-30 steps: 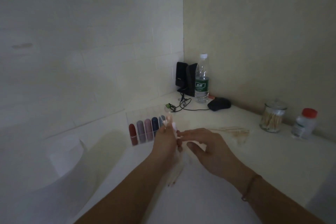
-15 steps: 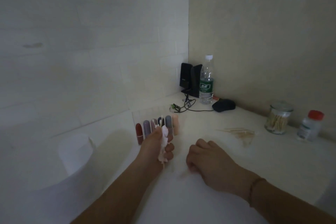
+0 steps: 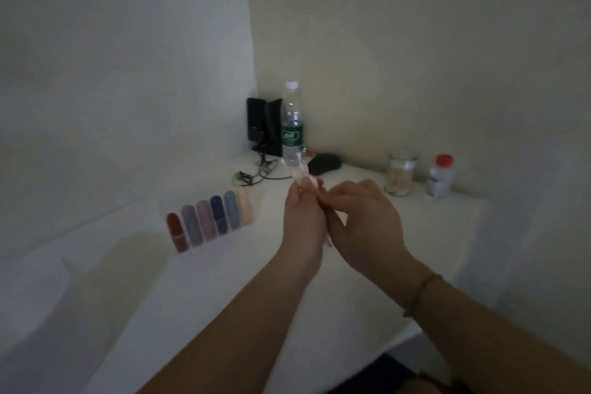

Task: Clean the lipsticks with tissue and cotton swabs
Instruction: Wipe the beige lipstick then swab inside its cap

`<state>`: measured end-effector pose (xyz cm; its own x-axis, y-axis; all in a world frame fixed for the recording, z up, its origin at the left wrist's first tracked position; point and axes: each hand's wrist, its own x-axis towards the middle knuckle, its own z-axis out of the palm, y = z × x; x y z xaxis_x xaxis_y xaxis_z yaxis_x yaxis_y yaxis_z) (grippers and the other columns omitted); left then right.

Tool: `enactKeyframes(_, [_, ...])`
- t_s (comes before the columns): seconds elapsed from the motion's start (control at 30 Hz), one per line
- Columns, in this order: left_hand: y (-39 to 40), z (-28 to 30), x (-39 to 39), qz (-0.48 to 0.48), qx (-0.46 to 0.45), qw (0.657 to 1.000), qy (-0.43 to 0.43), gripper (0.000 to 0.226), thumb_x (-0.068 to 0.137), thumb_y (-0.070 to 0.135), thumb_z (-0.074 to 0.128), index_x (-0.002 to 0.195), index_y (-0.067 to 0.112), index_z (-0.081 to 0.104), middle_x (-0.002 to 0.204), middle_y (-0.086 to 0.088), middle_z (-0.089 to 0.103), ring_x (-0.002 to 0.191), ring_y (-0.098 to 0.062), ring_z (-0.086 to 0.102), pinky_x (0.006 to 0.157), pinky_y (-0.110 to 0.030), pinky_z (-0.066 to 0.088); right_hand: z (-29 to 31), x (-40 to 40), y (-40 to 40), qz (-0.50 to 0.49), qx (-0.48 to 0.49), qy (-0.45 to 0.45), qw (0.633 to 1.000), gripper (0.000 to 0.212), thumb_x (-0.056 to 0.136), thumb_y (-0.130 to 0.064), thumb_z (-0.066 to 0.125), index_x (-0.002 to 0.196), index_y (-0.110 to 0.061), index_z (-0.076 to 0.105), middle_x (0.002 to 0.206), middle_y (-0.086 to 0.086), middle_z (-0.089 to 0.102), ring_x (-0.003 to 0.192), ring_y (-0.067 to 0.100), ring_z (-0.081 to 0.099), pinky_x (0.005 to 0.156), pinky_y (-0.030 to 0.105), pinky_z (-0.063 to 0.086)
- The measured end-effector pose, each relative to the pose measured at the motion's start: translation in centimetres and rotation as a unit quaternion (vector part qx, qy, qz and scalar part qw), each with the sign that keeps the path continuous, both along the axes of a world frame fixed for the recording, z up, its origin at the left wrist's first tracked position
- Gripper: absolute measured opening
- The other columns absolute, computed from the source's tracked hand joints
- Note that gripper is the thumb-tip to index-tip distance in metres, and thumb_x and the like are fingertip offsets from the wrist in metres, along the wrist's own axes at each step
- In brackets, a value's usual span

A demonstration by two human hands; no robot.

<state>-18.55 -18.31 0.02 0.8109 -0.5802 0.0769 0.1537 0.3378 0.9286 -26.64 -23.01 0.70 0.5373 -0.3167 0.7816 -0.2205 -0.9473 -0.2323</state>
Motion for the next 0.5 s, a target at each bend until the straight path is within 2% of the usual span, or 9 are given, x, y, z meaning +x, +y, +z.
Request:
enactKeyframes(0.07, [-1.9,0.6,-1.8,-0.010,0.014,1.000,-0.018,0.029,0.104,0.033,0.037,0.093,0.015,0.057,0.083,-0.005,0.061,0.078,-0.018,0.059,0.072,-0.033,0.048,0.3,-2.8,-1.7,-0.004,-0.027,0.074,0.997,0.035,0.078,-0.014,0.057,0.108,-0.023,0.072,0.087,-0.004,0.066,0.079,0.022,0.053,0.064,0.032,0.047])
enactKeyframes(0.13, [-3.9,1.7,-4.4,-0.048,-0.001,0.999,-0.004,0.030,0.104,0.030,0.035,0.093,0.011,0.056,0.075,-0.005,0.058,0.071,-0.019,0.056,0.061,-0.032,0.044,1.4,-6.1,-3.3,0.034,0.020,0.108,0.993,0.038,0.078,-0.011,0.057,0.115,-0.018,0.068,0.099,-0.001,0.062,0.092,0.020,0.052,0.079,0.032,0.045])
enactKeyframes(0.23, [-6.4,4.3,-9.6,-0.152,-0.034,0.987,0.048,0.033,0.105,0.027,0.033,0.087,0.009,0.054,0.056,-0.003,0.058,0.048,-0.015,0.052,0.045,-0.026,0.035,2.6,-12.5,-4.7,0.071,0.086,0.028,0.993,0.041,0.087,-0.018,0.058,0.127,-0.011,0.058,0.109,0.003,0.058,0.102,0.016,0.051,0.087,0.019,0.038])
enactKeyframes(0.3, [-7.5,6.0,-13.6,-0.234,-0.059,0.965,0.105,0.030,0.105,0.025,0.033,0.081,0.014,0.048,0.048,0.003,0.052,0.038,-0.010,0.046,0.041,-0.021,0.031,2.3,-17.1,-4.9,0.045,0.046,-0.021,0.998,0.047,0.089,-0.027,0.060,0.130,-0.005,0.053,0.121,0.008,0.054,0.112,0.022,0.050,0.093,0.028,0.040])
enactKeyframes(0.37, [-8.5,6.5,-17.5,-0.325,-0.082,0.925,0.177,0.029,0.105,0.026,0.033,0.080,0.016,0.045,0.052,0.005,0.045,0.038,-0.009,0.040,0.042,-0.021,0.031,1.2,-21.4,-5.2,-0.018,-0.054,-0.027,0.998,0.052,0.086,-0.036,0.066,0.126,-0.004,0.056,0.124,0.014,0.049,0.114,0.029,0.049,0.093,0.036,0.042])
enactKeyframes(0.43, [-9.4,5.8,-20.9,-0.383,-0.082,0.892,0.225,0.028,0.105,0.028,0.033,0.082,0.016,0.044,0.057,0.003,0.043,0.042,-0.010,0.038,0.048,-0.024,0.033,-0.2,-25.1,-6.2,-0.085,-0.134,-0.024,0.987,0.049,0.084,-0.040,0.070,0.119,-0.008,0.062,0.119,0.012,0.049,0.103,0.030,0.052,0.083,0.037,0.046])
enactKeyframes(0.5, [-10.6,4.0,-23.7,-0.409,-0.051,0.881,0.232,0.027,0.105,0.030,0.033,0.083,0.017,0.043,0.061,0.003,0.043,0.047,-0.011,0.038,0.049,-0.024,0.033,-1.5,-28.2,-7.5,-0.094,-0.152,-0.013,0.984,0.038,0.084,-0.034,0.071,0.109,-0.006,0.069,0.110,0.012,0.055,0.091,0.030,0.056,0.074,0.038,0.048])
